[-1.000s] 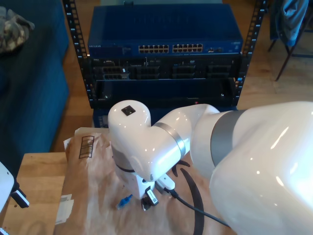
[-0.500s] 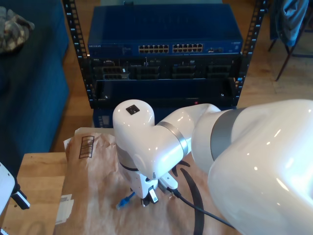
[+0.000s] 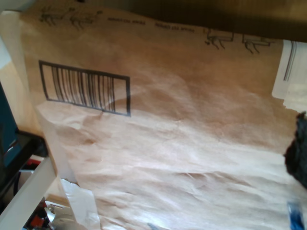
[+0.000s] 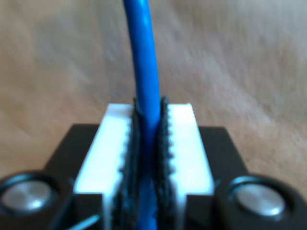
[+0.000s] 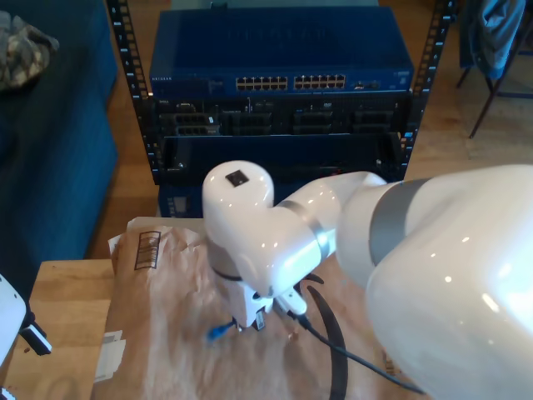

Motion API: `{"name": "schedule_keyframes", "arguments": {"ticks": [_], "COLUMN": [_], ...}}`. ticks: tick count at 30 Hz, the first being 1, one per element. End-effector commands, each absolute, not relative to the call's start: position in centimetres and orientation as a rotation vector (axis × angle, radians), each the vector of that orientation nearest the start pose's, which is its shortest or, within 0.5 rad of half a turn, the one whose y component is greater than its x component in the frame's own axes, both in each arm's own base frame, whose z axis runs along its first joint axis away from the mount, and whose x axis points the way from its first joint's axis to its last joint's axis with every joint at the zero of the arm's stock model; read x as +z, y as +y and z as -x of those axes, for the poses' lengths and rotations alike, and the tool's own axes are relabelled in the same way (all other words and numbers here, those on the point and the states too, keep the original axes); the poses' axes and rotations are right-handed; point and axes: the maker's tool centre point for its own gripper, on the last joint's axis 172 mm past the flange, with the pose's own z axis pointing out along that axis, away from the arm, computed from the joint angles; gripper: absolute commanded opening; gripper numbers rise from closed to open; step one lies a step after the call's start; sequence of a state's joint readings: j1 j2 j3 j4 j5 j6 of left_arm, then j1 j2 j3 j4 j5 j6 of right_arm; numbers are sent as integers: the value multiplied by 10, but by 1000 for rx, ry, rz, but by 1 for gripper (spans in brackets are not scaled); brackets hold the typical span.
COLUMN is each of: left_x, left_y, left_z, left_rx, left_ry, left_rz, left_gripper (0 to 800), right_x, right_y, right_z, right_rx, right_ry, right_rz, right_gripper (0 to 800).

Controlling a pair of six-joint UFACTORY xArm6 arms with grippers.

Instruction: Grab the cable and plug it in

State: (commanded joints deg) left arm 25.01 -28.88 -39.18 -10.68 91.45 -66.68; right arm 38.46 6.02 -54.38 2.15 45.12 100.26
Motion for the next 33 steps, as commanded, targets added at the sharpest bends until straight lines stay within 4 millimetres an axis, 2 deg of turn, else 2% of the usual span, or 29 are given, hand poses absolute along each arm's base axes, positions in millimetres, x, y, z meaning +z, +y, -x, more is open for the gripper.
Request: {"name": "schedule_keyframes", "arguments": {"ticks": [5, 9, 13, 16, 20, 23, 25, 30, 33], "left_x": [233, 254, 266, 279, 306, 342, 360, 388, 407], "left_y": [20, -12, -52, -76, -117, -154, -169, -187, -191], "left_z": [-245, -264, -276, -285, -303, -326, -337, -353, -359], "left_rx": [-632, -588, -592, -563, -577, -644, -677, -692, -665], "left_ry": [2203, 2145, 2105, 2079, 1970, 1866, 1819, 1754, 1718], "left_rz": [-2106, -2149, -2181, -2220, -2223, -2112, -2056, -2003, -1991], "left_gripper": [800, 800, 800, 800, 800, 800, 800, 800, 800], "right_x": [148, 189, 234, 265, 295, 309, 319, 345, 354], "right_y": [260, 236, 215, 196, 163, 154, 146, 135, 134], "right_z": [-378, -374, -359, -348, -337, -328, -324, -314, -310], "right_rx": [11, 128, 213, 312, 365, 396, 420, 494, 540], "right_ry": [1729, 1869, 1940, 2009, 2084, 2099, 2116, 2132, 2133], "right_rz": [2537, 2388, 2277, 2149, 2028, 1981, 1928, 1795, 1749], "right_gripper": [17, 19, 18, 18, 17, 18, 17, 17, 17]}}
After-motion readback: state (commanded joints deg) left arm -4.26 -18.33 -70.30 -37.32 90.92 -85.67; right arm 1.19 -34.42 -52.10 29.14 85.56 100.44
